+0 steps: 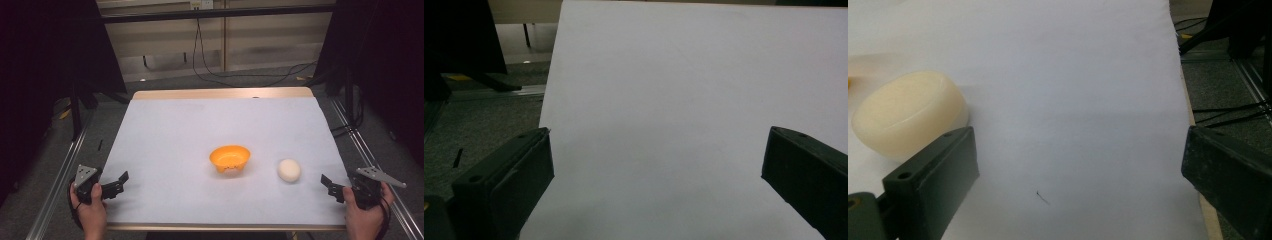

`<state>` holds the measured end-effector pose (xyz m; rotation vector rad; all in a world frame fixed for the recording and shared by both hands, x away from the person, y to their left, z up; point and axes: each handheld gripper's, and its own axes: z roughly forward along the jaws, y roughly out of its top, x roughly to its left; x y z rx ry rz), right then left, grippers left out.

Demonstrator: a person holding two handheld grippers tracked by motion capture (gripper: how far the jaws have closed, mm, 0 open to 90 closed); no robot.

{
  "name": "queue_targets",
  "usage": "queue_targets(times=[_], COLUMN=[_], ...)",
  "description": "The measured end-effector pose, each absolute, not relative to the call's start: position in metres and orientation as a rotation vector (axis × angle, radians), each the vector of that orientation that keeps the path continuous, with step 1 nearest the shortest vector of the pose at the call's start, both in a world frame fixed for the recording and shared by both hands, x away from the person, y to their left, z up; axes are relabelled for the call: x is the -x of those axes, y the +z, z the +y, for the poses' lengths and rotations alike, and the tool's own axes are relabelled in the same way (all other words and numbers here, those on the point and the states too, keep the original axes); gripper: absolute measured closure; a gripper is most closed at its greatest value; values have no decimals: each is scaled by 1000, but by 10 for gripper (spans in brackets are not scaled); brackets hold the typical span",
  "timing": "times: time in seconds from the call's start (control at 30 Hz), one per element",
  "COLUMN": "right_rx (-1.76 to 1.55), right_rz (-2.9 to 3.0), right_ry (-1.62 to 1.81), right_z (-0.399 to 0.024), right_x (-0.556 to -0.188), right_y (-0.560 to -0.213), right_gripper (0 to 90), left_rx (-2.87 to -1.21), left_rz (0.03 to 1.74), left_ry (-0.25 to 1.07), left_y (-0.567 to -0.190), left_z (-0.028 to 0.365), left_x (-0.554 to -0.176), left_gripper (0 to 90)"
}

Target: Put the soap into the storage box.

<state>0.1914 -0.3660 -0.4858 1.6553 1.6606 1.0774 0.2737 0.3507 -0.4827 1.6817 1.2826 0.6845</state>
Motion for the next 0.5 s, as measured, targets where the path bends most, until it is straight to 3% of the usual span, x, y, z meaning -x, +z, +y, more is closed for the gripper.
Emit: queue_targets(times=[0.5], right_rx=[-1608], right_rz=[1939], right_ry=[980], right_z=[-361], right_x=[-199], right_y=[-477], right_gripper=[27], left_rx=[-1685], left_rz=[1286], left_ry=[698], left_y=[-483], left_z=[348], left_x=[-273], left_gripper=[1])
